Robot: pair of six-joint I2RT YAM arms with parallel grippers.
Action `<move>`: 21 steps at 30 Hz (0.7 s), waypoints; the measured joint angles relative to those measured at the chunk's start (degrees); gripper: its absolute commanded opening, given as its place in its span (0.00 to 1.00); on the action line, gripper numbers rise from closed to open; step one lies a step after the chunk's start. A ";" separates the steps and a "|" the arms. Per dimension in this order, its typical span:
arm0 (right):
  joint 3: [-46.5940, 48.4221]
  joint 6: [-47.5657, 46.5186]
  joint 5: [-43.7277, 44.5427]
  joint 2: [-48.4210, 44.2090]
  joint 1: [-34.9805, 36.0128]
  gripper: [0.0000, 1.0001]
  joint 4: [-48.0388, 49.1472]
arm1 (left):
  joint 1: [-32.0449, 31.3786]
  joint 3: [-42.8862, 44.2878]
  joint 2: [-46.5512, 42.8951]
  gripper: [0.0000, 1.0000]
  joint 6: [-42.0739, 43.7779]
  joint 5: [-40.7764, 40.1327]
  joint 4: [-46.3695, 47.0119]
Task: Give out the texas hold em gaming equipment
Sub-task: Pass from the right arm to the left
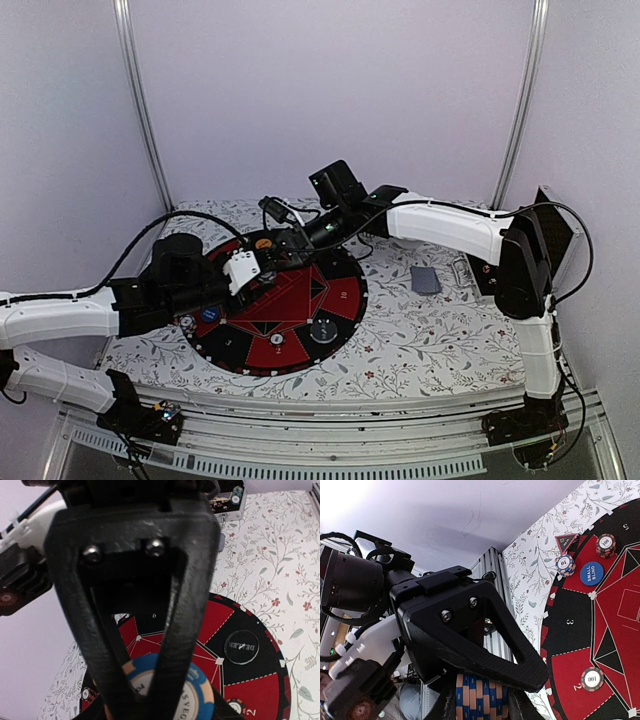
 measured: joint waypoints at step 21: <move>0.52 1.03 0.59 0.63 0.04 0.29 0.13 | 0.00 -0.20 -0.35 0.00 -0.79 -0.07 1.05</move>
